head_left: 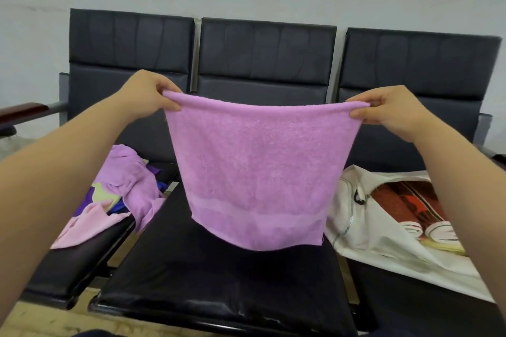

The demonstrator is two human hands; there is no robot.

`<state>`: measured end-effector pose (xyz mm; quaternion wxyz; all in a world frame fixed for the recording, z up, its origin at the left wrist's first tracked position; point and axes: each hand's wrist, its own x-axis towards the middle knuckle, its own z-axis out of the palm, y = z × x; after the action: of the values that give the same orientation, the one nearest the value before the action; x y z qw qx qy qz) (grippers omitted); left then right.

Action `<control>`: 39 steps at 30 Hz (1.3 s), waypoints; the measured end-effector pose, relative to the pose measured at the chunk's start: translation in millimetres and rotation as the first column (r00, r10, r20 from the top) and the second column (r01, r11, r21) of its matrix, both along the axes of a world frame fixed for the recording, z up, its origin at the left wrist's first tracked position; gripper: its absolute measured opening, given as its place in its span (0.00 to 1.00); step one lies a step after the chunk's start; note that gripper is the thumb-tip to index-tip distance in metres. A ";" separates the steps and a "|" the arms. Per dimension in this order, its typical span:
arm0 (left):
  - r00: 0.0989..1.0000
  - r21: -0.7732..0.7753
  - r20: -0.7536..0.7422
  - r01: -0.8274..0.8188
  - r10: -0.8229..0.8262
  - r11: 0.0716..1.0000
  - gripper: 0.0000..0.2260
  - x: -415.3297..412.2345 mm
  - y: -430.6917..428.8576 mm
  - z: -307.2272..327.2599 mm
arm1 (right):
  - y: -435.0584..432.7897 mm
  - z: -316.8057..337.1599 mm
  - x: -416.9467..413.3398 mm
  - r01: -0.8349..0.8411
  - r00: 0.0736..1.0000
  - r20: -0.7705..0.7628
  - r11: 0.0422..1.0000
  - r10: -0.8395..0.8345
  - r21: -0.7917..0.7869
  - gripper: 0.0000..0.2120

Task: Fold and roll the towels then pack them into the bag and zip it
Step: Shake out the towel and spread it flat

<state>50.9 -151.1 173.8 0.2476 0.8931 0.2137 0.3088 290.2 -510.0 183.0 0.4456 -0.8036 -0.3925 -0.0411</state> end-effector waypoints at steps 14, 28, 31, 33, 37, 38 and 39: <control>0.972 -0.258 0.234 0.065 -0.003 0.964 0.14 0.2 8.4 -20.5 | 6.8 -3.1 0.5 0.036 0.997 -0.076 0.992 -0.027 0.123 0.07; 0.891 -0.578 0.438 0.380 -0.119 0.722 0.10 2.7 6.5 -20.6 | 20.4 1.4 -0.7 0.047 0.976 -0.219 0.980 -0.004 0.192 0.09; 0.859 -0.661 0.513 0.403 -0.012 0.633 0.10 7.2 5.0 -28.5 | 20.1 -5.3 2.4 -0.030 0.867 -0.470 0.958 0.167 0.284 0.10; 0.836 -0.730 0.533 0.374 0.134 0.572 0.09 13.9 0.8 -32.7 | 25.3 -13.9 4.2 0.046 0.794 -0.581 0.934 0.180 0.353 0.12; 0.873 -0.868 0.346 0.159 0.344 0.470 0.08 33.1 -10.0 -34.8 | 53.4 -26.6 -1.4 0.303 0.723 -0.691 0.896 0.007 0.326 0.05; 0.886 -0.888 0.303 0.129 0.350 0.442 0.08 38.1 -15.6 -34.2 | 62.9 -27.4 -3.3 0.339 0.726 -0.686 0.888 -0.038 0.309 0.05; 0.898 -0.896 0.288 0.131 0.332 0.425 0.06 43.5 -23.8 -32.5 | 73.4 -28.2 -3.8 0.366 0.742 -0.665 0.883 -0.086 0.293 0.06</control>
<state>94.4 -174.9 141.3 0.7051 0.5162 0.3403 0.3472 286.3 -436.7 154.8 0.6992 -0.7014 -0.0986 0.0971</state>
